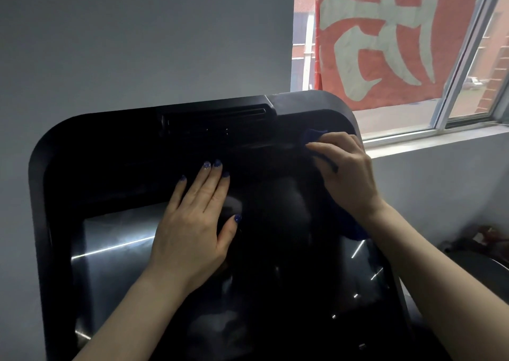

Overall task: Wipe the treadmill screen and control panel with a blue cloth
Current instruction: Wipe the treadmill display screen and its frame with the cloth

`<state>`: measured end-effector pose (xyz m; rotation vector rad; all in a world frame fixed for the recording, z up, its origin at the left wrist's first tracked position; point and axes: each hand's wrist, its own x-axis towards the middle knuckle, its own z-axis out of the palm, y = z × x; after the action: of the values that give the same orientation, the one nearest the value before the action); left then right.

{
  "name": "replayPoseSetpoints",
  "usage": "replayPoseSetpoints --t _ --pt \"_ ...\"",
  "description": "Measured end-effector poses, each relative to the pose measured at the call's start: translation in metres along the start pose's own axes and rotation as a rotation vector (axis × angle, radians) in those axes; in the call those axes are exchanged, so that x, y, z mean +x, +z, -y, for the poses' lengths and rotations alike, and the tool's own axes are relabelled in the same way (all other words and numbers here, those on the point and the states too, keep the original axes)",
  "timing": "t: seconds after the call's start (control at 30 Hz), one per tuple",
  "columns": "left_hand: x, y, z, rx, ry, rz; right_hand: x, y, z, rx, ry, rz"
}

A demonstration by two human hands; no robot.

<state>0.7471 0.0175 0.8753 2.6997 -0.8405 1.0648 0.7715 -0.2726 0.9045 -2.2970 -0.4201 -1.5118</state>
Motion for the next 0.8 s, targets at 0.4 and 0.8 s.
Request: replayPoseSetpoints --t 0.4,0.8 --pt "0.017 -0.023 -0.06 -0.303 -0.075 -0.16 0.019 -0.015 0.07 0.408 0.576 -0.187" --pt "0.036 -0.037 -0.068 -0.698 -0.353 -0.175 -0.009 -0.045 0.07 0.548 0.675 0.143"
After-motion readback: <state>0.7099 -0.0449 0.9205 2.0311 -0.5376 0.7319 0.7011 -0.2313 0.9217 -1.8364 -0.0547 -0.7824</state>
